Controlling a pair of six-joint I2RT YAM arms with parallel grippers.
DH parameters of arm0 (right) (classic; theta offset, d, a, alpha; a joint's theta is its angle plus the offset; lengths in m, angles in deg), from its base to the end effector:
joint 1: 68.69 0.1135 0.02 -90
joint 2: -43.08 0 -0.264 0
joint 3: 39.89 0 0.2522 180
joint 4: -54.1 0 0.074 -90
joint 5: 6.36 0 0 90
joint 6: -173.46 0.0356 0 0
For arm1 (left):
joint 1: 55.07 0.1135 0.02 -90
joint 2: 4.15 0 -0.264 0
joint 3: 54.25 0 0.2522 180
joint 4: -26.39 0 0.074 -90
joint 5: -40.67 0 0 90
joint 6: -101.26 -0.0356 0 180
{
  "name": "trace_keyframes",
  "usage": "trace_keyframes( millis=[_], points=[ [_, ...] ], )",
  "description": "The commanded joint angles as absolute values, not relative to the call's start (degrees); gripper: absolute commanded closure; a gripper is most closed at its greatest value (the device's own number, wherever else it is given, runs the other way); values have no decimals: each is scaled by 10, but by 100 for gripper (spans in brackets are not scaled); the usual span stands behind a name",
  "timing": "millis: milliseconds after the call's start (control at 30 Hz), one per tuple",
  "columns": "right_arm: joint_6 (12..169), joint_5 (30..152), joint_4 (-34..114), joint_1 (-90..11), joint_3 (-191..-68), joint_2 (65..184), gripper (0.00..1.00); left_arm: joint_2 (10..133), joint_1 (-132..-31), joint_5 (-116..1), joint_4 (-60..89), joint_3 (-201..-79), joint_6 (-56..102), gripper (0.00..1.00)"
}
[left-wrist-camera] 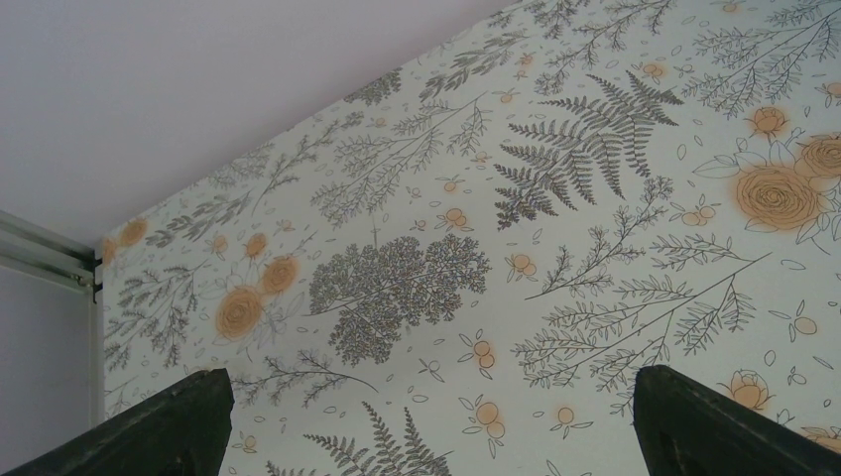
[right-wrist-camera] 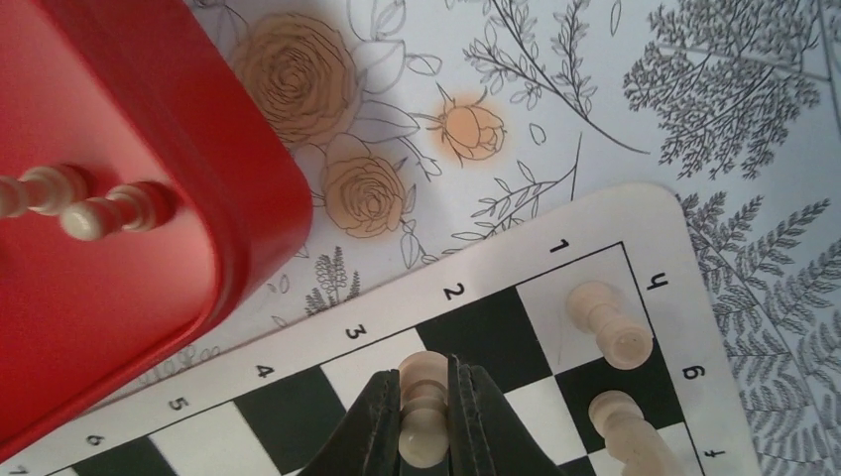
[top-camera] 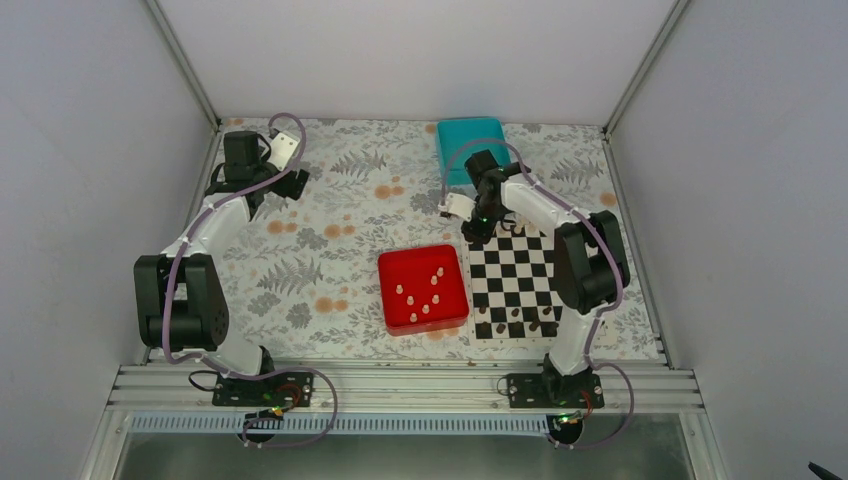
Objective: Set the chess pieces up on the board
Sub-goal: Place the chess piece on the chessboard.
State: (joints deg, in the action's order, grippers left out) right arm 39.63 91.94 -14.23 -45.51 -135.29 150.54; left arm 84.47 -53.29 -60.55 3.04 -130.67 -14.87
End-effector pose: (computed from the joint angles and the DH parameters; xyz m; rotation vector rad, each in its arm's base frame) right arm 0.3327 0.1480 0.2049 -1.6414 2.4469 0.1659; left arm 0.3488 0.0039 0.2608 0.5663 2.1035 0.0625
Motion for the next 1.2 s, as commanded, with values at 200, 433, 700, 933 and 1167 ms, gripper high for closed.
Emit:
trace_keyframes(
  millis=[200,433,700,933,1167],
  points=[
    [397,926,-89,-492,-1337,1552,91,837,-530,-617,31,-1309,-147,0],
    [395,927,-82,-500,-1337,1564,90,840,-530,-618,32,-1309,-148,0],
    [393,937,-91,-502,-1335,1572,90,839,-529,-617,32,-1309,-148,0],
    [392,943,-94,-502,-1326,1576,90,840,-530,-618,32,-1309,-147,0],
    [394,935,-88,-503,-1323,1580,85,838,-530,-618,31,-1309,-148,0]
  ],
)
